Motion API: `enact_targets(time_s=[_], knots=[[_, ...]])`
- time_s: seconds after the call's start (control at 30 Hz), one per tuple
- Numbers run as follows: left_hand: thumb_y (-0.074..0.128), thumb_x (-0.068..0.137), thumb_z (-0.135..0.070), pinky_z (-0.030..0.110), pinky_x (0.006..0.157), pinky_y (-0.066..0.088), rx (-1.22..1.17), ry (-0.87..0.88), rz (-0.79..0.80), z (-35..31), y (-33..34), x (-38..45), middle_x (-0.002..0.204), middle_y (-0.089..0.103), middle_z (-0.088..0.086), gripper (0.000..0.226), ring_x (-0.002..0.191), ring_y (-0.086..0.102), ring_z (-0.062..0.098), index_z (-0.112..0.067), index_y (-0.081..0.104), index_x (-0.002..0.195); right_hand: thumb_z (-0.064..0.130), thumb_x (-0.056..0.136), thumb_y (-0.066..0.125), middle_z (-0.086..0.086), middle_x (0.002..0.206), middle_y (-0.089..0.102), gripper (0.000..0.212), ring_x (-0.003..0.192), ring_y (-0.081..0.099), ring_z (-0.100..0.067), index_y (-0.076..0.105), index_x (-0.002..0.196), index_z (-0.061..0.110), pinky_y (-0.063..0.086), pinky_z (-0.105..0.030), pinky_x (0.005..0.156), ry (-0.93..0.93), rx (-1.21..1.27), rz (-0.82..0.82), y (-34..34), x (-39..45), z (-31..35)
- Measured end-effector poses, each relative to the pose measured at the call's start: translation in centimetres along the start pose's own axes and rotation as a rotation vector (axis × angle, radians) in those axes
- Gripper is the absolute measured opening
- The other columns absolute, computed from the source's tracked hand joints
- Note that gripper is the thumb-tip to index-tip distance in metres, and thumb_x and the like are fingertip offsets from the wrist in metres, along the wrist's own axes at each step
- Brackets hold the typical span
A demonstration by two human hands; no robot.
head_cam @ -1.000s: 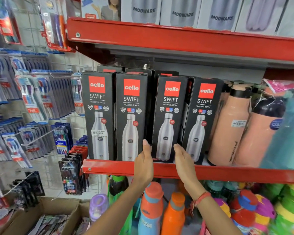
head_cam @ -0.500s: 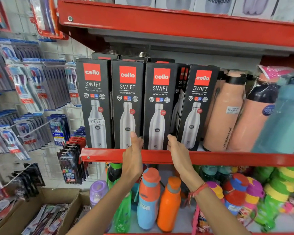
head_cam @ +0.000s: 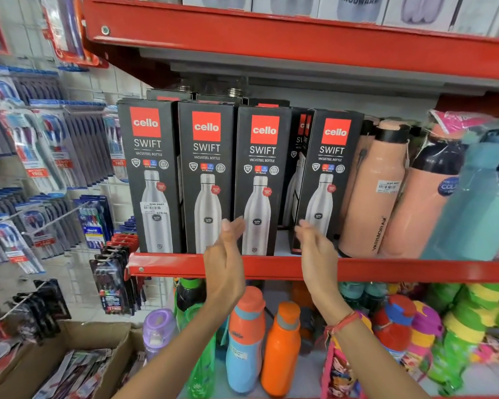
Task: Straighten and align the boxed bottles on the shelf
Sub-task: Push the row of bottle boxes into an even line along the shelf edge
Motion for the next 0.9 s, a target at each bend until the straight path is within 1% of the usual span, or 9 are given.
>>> enact_targets(time_s=[0.07,0.13,0.2,0.23,0.3,0.37,0.47,0.67,0.9], knots=[[0.021,0.089,-0.071,0.025,0.107,0.039,-0.020,-0.017,0.105,-0.5,2.7,0.0,0.127,0.067,-0.003,0.077,0.120,0.058,0.000,-0.018,0.063,0.125,0.033,0.097,0.042,0.001,0.113,0.067,0.036,0.105,0.057,-0.010,0.058,0.126,0.018,0.040,-0.026,0.091,-0.080,-0.028,-0.166,-1.8,0.3,0.0],[0.021,0.090,-0.068,0.028,0.108,0.038,0.022,-0.084,0.253,-0.2,5.9,-0.2,0.127,0.066,-0.004,0.073,0.118,0.057,-0.003,-0.019,0.064,0.122,0.027,0.097,0.044,-0.005,0.130,0.057,0.037,0.119,0.051,-0.018,0.051,0.131,0.015,0.039,-0.030,0.097,-0.094,-0.061,-0.230,-3.1,0.9,-0.8],[0.019,0.088,-0.069,0.026,0.093,0.040,0.095,-0.139,0.329,0.5,8.6,-0.5,0.103,0.066,-0.009,0.059,0.091,0.058,-0.014,-0.032,0.065,0.094,0.026,0.097,0.044,-0.011,0.146,0.041,0.047,0.134,0.038,-0.024,0.037,0.142,0.011,0.029,-0.034,0.109,-0.068,-0.143,-0.173,-3.7,1.8,-1.8],[0.017,0.089,-0.069,0.028,0.084,0.042,0.135,-0.169,0.333,1.0,9.5,-0.5,0.093,0.066,-0.005,0.061,0.079,0.057,-0.010,-0.030,0.063,0.083,0.026,0.098,0.042,-0.013,0.152,0.032,0.053,0.138,0.031,-0.025,0.029,0.146,0.009,0.024,-0.034,0.111,-0.044,-0.186,-0.118,-3.8,2.4,-2.3],[0.014,0.092,-0.067,0.038,0.088,0.045,0.199,-0.238,0.325,1.8,10.6,-0.4,0.078,0.067,0.010,0.076,0.076,0.061,0.009,-0.015,0.068,0.084,0.029,0.098,0.039,-0.012,0.159,0.019,0.061,0.144,0.021,-0.025,0.016,0.151,0.009,0.019,-0.034,0.113,0.008,-0.235,0.000,-3.9,3.4,-3.3],[0.011,0.094,-0.065,0.041,0.095,0.042,0.199,-0.278,0.346,2.2,11.1,-0.2,0.077,0.064,0.003,0.066,0.082,0.059,0.016,-0.025,0.062,0.086,0.034,0.098,0.038,-0.009,0.161,0.015,0.065,0.146,0.018,-0.024,0.011,0.153,0.014,0.017,-0.035,0.115,0.066,-0.226,0.094,-3.8,4.0,-3.9],[0.010,0.094,-0.065,0.026,0.087,0.029,0.194,-0.277,0.367,2.5,11.3,0.3,0.075,0.045,-0.018,0.044,0.074,0.046,-0.001,-0.039,0.037,0.070,0.045,0.095,0.039,-0.005,0.160,0.019,0.068,0.145,0.022,-0.022,0.013,0.152,0.019,0.020,-0.037,0.114,0.128,-0.196,0.144,-4.0,4.5,-4.1],[0.010,0.077,-0.082,0.013,0.060,0.032,0.230,-0.213,0.301,3.0,10.1,-0.1,0.064,0.039,-0.021,0.043,0.058,0.041,-0.008,-0.044,0.029,0.068,0.048,0.090,0.041,0.003,0.158,0.026,0.067,0.143,0.026,-0.018,0.022,0.151,0.026,0.022,-0.036,0.112,0.151,-0.152,0.188,-4.6,3.7,-3.9],[0.009,0.065,-0.091,0.014,0.064,0.031,0.188,-0.204,0.293,2.6,7.6,-0.3,0.068,0.042,-0.021,0.052,0.065,0.040,-0.007,-0.044,0.033,0.069,0.043,0.094,0.038,0.006,0.157,0.025,0.061,0.143,0.024,-0.013,0.026,0.150,0.023,0.020,-0.029,0.109,0.108,-0.134,0.233,-3.7,2.0,-3.2]])
Point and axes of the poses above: each hand's wrist, its own x-axis towards the middle knuckle, its own y-axis out of the palm, z = x × y, the point moved 4 cm from there along x, towards the middle knuckle
